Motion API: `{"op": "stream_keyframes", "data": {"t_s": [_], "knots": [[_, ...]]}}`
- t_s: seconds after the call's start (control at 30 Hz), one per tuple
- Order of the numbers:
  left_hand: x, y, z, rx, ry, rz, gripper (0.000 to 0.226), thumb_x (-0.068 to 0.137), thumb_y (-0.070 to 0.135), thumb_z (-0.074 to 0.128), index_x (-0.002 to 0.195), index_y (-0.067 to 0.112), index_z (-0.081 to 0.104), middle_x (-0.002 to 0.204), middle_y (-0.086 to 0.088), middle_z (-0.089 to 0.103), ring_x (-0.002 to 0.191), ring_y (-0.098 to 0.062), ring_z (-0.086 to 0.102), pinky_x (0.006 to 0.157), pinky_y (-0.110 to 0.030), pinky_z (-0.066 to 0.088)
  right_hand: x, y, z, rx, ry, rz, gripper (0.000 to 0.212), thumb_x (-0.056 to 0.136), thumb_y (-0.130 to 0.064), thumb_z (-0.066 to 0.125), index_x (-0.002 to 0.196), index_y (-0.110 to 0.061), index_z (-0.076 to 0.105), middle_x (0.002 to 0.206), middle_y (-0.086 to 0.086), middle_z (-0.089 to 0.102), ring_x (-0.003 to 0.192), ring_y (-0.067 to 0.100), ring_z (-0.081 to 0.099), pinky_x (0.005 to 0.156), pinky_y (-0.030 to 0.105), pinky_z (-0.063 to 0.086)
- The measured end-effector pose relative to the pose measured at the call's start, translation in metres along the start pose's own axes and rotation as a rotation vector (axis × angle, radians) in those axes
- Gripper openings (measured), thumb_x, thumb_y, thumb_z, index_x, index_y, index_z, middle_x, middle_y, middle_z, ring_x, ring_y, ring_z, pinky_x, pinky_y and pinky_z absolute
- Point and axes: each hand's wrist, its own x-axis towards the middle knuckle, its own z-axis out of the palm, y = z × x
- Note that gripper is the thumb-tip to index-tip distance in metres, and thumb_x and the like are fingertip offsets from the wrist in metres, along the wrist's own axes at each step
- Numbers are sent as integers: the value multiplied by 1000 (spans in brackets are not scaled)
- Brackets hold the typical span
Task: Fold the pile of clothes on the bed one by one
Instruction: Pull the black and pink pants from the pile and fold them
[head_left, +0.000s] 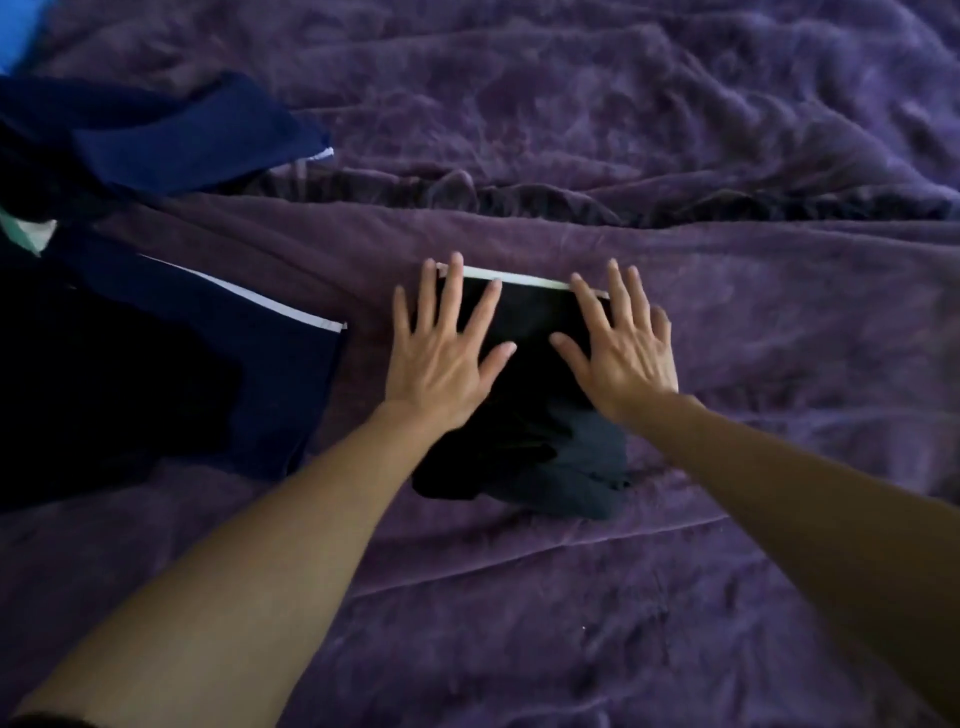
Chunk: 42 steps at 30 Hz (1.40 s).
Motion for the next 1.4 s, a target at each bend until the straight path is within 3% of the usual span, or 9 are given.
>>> {"op": "stream_keyframes", "data": {"t_s": [0.2,0.3,0.5,0.6,0.67,0.73,0.87,1.1,1.4], "knots": [[10,-29,40,146,-132,41,82,86,72,16,152,26,2,159,-16,-5,145,-40,-2,116,-57,6,7,1,43,19,-150,29,75,88,-72,20,152,-35,7,162,5,-1,148,24,-5,113,54,18],[23,-25,25,101,-161,48,87,83,74,19,152,24,4,159,-16,1,146,-39,-1,116,-54,6,11,4,28,37,-121,-9,75,87,-71,34,149,-31,20,159,5,17,145,27,16,105,52,31],[42,-7,-35,-83,-329,67,103,66,64,71,148,23,23,141,-9,47,126,-33,44,100,-44,36,-1,12,-19,307,-409,209,96,55,-69,75,136,-31,41,124,0,60,112,27,58,88,38,49],[31,12,-70,-143,-513,63,63,58,56,81,109,26,60,108,-3,64,107,-27,59,73,-31,42,-26,16,-44,382,-610,222,85,44,-65,82,117,-26,62,102,1,66,99,24,63,81,31,51],[16,29,-94,-121,-496,125,40,59,53,82,83,27,63,86,3,56,97,-25,60,66,-28,36,-54,18,-59,393,-579,158,78,50,-61,83,118,-31,62,98,-1,66,100,24,63,75,27,45],[-2,49,-112,-61,-430,238,37,64,52,78,85,24,65,90,2,50,98,-25,53,69,-30,34,-87,25,-71,358,-442,106,75,57,-59,81,124,-35,58,110,0,68,104,25,62,74,26,42],[-42,103,-139,-125,-391,297,29,66,46,73,81,25,59,93,3,63,95,-25,58,65,-31,35,-153,59,-95,295,-285,88,60,67,-60,73,116,-29,60,116,0,63,108,26,59,79,32,43],[-102,263,-168,-279,-327,321,34,70,37,72,65,27,39,71,11,53,78,-20,56,58,-31,32,-275,183,-159,225,-109,102,41,67,-62,69,87,-28,57,93,-4,68,93,26,62,64,30,34],[-145,491,-197,-523,-417,417,29,69,28,80,69,21,52,71,4,61,72,-18,59,63,-33,43,-407,369,-263,146,-250,201,52,58,-60,79,96,-29,64,84,-6,59,89,23,61,64,28,38]]}}
